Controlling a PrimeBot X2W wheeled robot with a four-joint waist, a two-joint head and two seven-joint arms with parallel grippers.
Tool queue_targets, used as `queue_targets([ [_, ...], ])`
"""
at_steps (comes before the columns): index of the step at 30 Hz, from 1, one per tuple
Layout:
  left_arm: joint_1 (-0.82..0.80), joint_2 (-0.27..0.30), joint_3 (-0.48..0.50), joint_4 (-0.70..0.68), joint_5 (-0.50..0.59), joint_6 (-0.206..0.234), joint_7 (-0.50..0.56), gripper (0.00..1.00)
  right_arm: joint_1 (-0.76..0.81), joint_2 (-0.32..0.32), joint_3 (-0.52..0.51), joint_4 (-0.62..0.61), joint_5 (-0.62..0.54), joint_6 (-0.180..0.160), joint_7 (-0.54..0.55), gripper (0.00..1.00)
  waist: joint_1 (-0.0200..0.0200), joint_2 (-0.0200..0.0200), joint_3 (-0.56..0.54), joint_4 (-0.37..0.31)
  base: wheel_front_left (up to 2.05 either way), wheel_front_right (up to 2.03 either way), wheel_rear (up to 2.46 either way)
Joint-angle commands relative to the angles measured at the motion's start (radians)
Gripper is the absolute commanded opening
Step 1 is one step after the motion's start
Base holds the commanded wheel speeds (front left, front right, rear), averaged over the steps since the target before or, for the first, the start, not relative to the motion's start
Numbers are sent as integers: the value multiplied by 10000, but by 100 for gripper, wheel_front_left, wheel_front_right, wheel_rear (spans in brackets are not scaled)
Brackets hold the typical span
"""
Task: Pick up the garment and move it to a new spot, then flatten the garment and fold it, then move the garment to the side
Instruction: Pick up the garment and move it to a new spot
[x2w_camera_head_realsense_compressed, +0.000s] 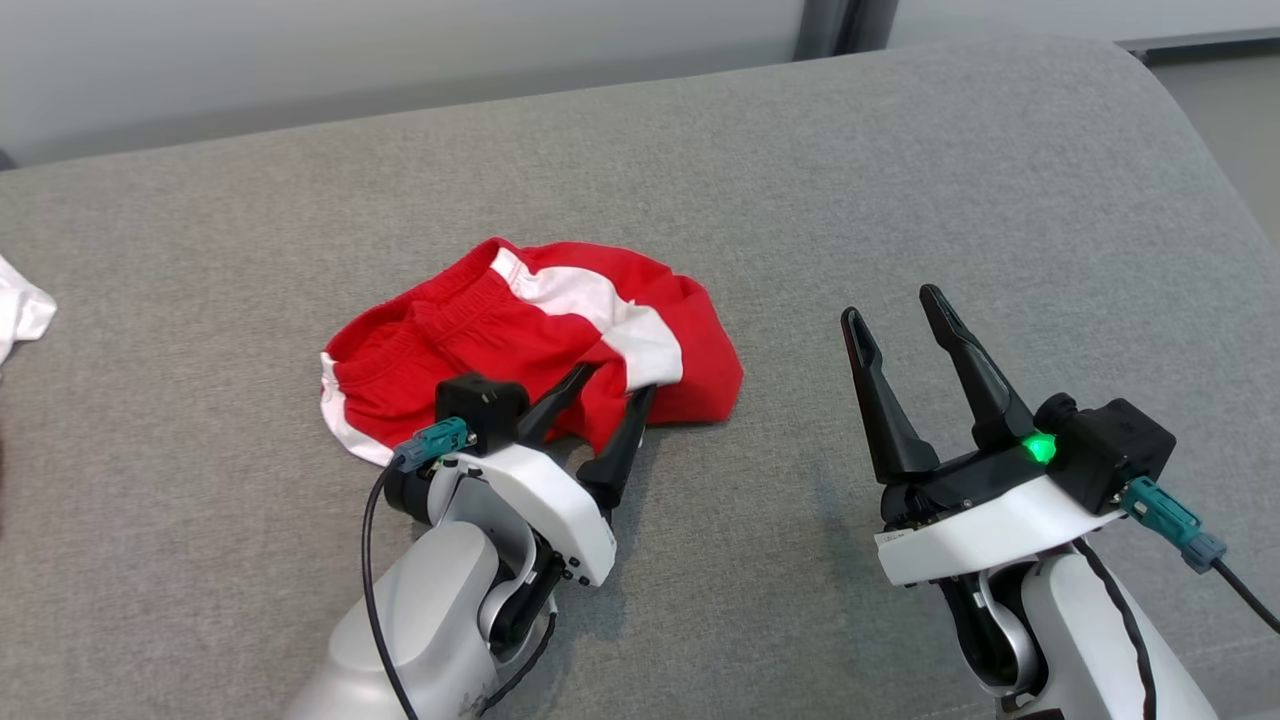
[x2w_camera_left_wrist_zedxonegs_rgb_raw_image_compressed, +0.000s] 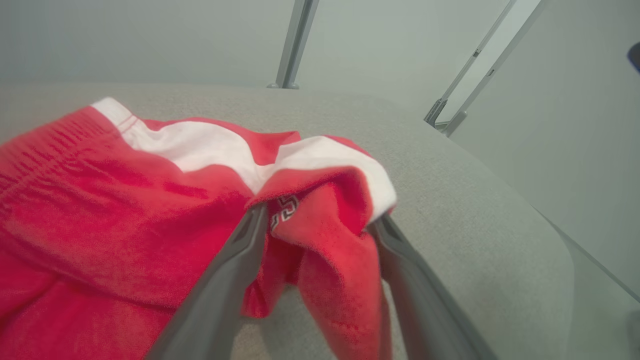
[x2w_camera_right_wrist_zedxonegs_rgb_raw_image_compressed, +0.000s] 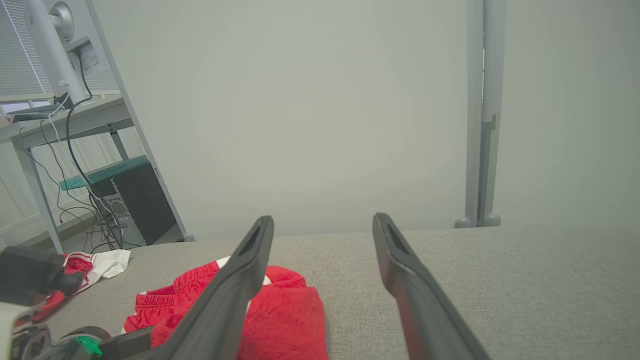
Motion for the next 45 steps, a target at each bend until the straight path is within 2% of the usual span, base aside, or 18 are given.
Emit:
queue_targets([
  [1, -428, 101, 277, -404, -61, -58, -219, 100, 19, 87, 208, -195, -83, 14, -105, 100, 0, 0, -150, 169, 0, 0, 0],
  [4, -390, 162, 428, -662, -11, 33, -353, 100, 88, 87, 233, -179, -102, 14, -105, 100, 0, 0, -261, 316, 0, 0, 0],
  [9, 79, 597, 968, -1534, 4, 265, -490, 100, 254, 87, 363, -126, -138, 14, -105, 100, 0, 0, -526, 709, 0, 0, 0],
  [13, 715, 994, 1673, -2358, 86, 738, -527, 100, 368, 87, 465, -84, -211, 14, -105, 100, 0, 0, -721, 1043, 0, 0, 0],
  [18, 1758, 1387, 2767, -3995, 936, 1413, -533, 100, 516, 87, 375, -81, -456, 14, -105, 100, 0, 0, -872, 1456, 0, 0, 0],
  [24, 3220, 1226, 4588, -5981, 2151, 1862, -534, 100, 710, 87, 95, -175, -618, 14, -105, 100, 0, 0, -982, 1780, 0, 0, 0],
  [33, 4691, 577, 6103, -7161, 3813, 1573, -535, 100, 1001, 87, -458, -337, -719, 14, -105, 100, 0, 0, -1166, 1903, 0, 0, 0],
  [45, 6187, 130, 7022, -7633, 4330, 1032, -536, 100, 1886, 87, -758, -323, -789, 14, -105, 100, 0, 0, -1850, 1625, 0, 0, 0],
])
